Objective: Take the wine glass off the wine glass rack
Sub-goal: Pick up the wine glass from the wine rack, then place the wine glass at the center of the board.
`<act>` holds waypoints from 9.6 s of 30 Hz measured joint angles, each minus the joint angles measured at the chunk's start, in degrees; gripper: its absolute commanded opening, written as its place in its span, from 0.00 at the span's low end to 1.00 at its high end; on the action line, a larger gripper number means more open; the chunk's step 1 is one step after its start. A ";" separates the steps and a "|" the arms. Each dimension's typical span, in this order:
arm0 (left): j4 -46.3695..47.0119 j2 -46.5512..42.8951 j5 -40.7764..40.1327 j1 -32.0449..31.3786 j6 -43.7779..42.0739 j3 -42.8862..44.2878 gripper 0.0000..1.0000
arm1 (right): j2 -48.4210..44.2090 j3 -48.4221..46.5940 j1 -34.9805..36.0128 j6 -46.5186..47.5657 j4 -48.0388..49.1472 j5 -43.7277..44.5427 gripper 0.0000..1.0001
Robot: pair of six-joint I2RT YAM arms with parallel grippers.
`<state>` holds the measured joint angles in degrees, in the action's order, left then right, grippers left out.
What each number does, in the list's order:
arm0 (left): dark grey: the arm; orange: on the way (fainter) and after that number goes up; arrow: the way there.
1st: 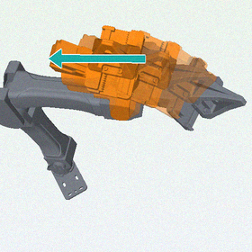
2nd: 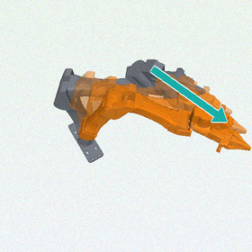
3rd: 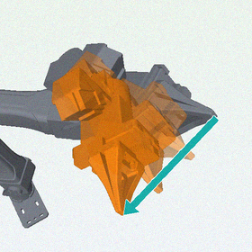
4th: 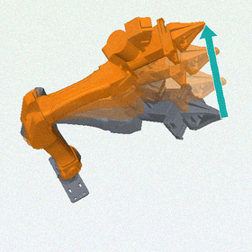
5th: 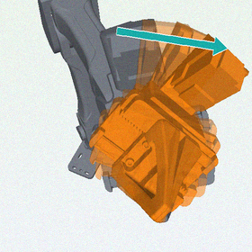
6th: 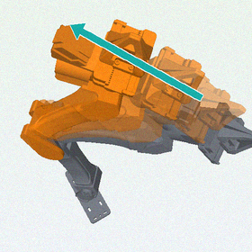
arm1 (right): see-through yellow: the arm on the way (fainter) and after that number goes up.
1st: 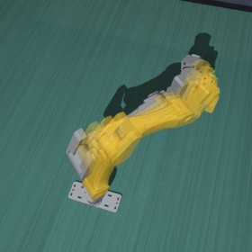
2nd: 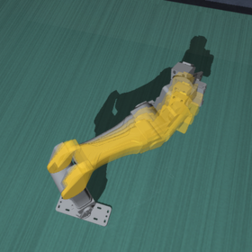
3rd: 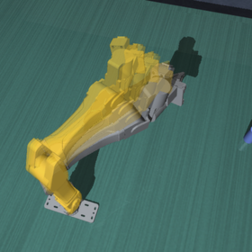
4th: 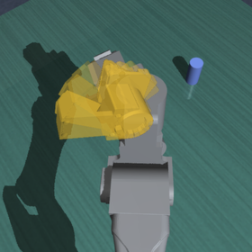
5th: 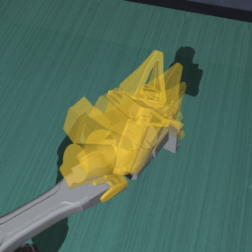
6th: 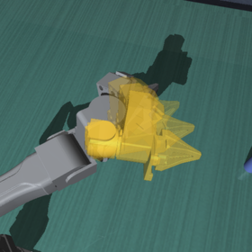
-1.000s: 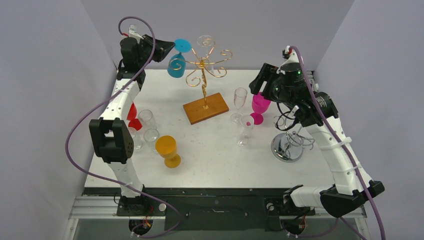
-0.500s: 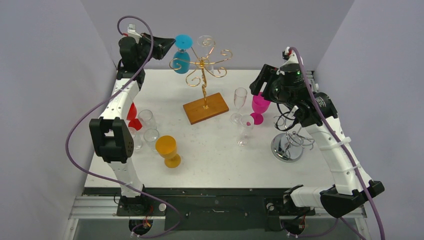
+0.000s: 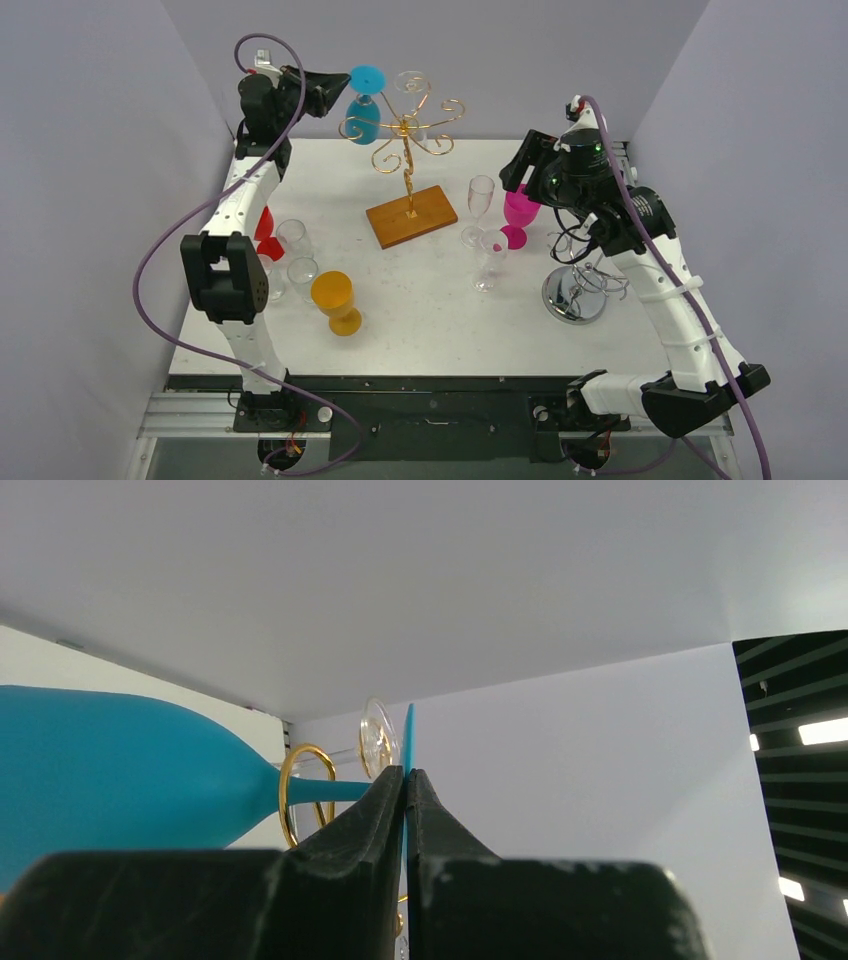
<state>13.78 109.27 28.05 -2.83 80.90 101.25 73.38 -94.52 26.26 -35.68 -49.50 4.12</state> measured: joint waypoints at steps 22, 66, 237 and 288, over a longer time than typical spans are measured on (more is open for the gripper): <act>2.38 3.02 0.70 -1.14 3.78 -0.96 0.00 | -0.81 1.60 0.00 -0.20 0.70 0.00 0.64; -6.21 -23.39 5.27 10.91 -2.58 -16.90 0.00 | -2.29 2.19 0.04 -2.34 6.67 -4.68 0.69; -33.11 -39.28 -7.21 -1.03 -34.67 -16.74 0.96 | 23.87 7.54 25.97 6.56 -6.23 0.09 0.01; -32.57 -33.97 -6.62 -0.90 -34.82 -13.94 0.96 | 8.81 5.49 25.40 5.84 -7.65 1.07 0.59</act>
<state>-18.79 75.31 21.43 -3.73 46.09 87.31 82.19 -89.03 51.66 -29.85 -57.14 5.19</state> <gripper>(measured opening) 0.963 0.572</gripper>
